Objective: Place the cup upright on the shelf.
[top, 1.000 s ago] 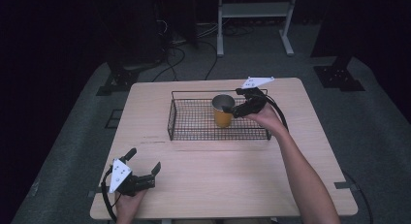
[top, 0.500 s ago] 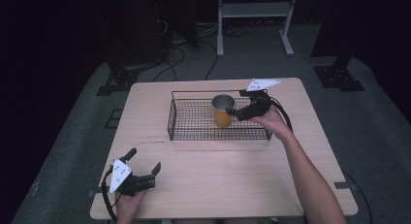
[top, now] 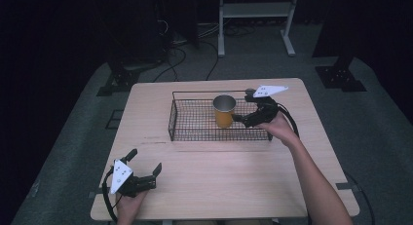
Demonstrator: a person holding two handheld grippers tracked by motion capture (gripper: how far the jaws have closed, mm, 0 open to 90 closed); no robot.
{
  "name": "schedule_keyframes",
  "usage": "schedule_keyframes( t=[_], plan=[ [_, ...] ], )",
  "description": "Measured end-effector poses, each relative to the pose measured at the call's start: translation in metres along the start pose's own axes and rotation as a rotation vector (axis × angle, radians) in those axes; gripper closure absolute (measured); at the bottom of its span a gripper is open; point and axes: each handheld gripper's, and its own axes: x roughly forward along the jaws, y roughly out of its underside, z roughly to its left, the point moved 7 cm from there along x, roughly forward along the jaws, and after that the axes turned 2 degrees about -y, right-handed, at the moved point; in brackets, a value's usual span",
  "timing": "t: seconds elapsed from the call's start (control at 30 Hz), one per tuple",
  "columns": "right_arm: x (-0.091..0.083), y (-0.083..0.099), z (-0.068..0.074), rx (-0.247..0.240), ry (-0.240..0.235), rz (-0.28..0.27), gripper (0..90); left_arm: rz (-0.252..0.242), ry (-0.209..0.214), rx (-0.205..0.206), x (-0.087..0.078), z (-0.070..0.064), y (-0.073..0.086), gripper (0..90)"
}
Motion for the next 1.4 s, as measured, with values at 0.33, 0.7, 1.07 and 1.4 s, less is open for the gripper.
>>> schedule_keyframes(
  t=[0.33,0.7,1.07,1.4],
  plan=[
    [-0.009,0.008,0.004,0.012,-0.013,-0.008,0.5,0.001,-0.001,0.001,0.0,0.0,0.0,0.0],
    [-0.019,0.022,0.007,0.023,-0.013,-0.006,0.5,0.002,-0.002,0.003,0.0,0.0,0.0,0.0],
    [-0.029,0.036,0.01,0.026,-0.008,-0.002,0.5,0.003,-0.003,0.003,0.0,0.0,0.0,0.0],
    [-0.037,0.049,0.014,0.037,-0.009,0.008,0.5,0.004,-0.003,0.006,0.0,0.0,0.0,0.0]
  ],
)
